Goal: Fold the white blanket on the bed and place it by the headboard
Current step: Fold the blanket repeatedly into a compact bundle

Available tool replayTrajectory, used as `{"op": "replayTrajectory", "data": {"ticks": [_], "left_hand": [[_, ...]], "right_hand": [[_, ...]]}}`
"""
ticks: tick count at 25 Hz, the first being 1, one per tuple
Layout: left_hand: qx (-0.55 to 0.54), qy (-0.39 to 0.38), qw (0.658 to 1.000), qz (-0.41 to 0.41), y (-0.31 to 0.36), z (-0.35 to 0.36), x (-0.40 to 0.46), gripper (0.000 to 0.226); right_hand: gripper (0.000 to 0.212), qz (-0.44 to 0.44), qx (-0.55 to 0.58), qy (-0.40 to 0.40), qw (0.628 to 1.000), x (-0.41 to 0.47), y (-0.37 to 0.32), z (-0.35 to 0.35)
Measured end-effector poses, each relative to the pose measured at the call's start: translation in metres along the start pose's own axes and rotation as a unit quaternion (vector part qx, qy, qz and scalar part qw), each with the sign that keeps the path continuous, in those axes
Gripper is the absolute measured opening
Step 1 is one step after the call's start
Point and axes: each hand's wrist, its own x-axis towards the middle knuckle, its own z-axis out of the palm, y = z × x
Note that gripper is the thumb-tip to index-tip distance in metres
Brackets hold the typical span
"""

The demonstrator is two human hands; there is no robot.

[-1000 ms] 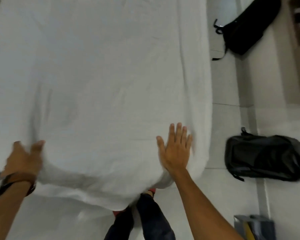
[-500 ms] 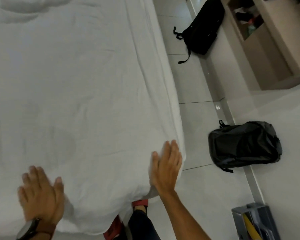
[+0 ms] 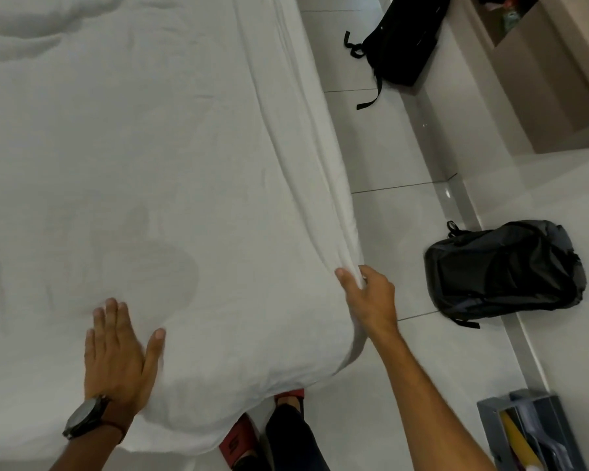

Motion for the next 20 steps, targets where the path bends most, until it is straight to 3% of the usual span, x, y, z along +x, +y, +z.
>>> {"op": "replayTrajectory", "data": {"ticks": [5, 14, 16, 18, 20], "left_hand": [[0.02, -0.006, 1.0, 0.016, -0.004, -0.004, -0.002, 0.094], [0.005, 0.001, 1.0, 0.005, -0.04, -0.002, -0.053, 0.083], [0.002, 0.027, 1.0, 0.008, -0.053, 0.006, -0.062, 0.079], [-0.012, 0.055, 0.998, -0.018, -0.061, 0.016, -0.07, 0.076], [-0.059, 0.092, 0.99, -0.089, -0.063, 0.025, -0.08, 0.077]], "right_hand": [[0.054, 0.004, -0.07, 0.054, 0.996, -0.022, 0.004, 0.015], [0.052, 0.202, 0.168, 0.045, 0.964, -0.117, 0.069, 0.036], [0.065, 0.204, 0.258, 0.085, 0.941, -0.129, 0.066, 0.066], [0.082, 0.255, 0.349, 0.124, 0.893, -0.141, 0.059, 0.103], [0.088, 0.337, 0.429, 0.089, 0.833, -0.155, 0.043, 0.141]]}}
